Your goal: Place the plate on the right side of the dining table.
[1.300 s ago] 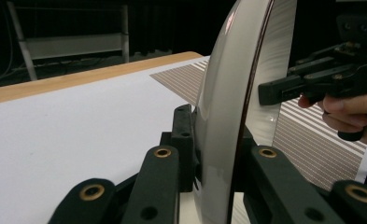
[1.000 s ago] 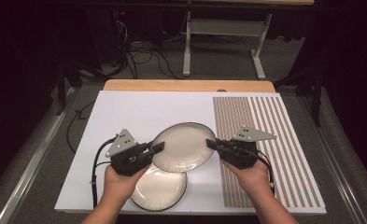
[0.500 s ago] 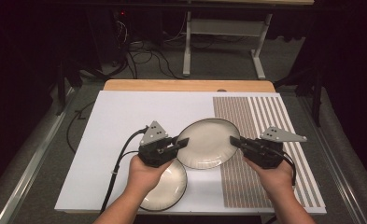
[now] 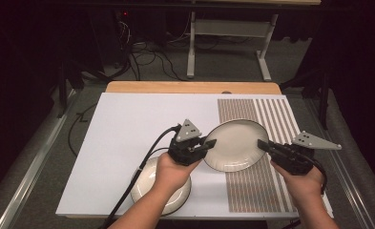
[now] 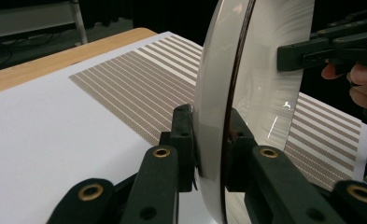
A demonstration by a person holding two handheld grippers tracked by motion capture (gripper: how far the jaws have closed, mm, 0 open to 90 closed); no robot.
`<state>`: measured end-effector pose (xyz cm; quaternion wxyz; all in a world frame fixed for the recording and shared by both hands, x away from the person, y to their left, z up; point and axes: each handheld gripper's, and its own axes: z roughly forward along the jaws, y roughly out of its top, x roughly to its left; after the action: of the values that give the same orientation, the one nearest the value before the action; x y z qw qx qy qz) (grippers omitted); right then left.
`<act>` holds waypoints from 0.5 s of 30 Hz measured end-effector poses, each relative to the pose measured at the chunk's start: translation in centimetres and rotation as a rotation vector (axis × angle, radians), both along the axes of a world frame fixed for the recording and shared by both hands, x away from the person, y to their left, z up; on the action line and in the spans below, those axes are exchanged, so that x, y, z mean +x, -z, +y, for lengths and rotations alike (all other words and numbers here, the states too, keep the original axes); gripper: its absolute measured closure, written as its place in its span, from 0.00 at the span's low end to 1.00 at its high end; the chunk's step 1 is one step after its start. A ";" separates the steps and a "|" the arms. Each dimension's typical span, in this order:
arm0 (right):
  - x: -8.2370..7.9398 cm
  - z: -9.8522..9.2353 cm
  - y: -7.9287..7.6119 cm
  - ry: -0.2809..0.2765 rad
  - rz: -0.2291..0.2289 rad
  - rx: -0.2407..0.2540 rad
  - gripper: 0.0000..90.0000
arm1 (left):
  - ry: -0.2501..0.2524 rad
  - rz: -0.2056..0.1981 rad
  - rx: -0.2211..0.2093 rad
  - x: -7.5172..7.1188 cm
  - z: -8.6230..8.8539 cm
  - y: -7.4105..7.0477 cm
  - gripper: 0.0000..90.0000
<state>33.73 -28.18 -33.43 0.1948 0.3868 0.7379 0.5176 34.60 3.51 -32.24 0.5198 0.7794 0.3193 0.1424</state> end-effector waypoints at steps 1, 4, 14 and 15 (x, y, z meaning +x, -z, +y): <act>0.0 -0.2 0.1 0.008 0.002 0.006 0.94 | 0.002 0.002 0.000 0.1 -0.3 0.0 0.87; 0.0 -1.3 0.6 0.024 0.009 0.020 0.94 | 0.005 0.014 0.012 0.5 -1.4 0.2 0.87; -0.2 -3.8 1.4 0.071 0.011 0.018 0.95 | 0.024 0.039 0.024 1.7 -4.3 0.8 0.86; -0.3 -4.0 1.4 0.076 0.015 0.019 0.95 | 0.022 0.041 0.027 1.8 -4.5 0.9 0.85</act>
<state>33.48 -32.20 -34.83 0.2052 0.4205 0.7190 0.5139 36.41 -1.02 -33.14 0.5041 0.7926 0.3195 0.1248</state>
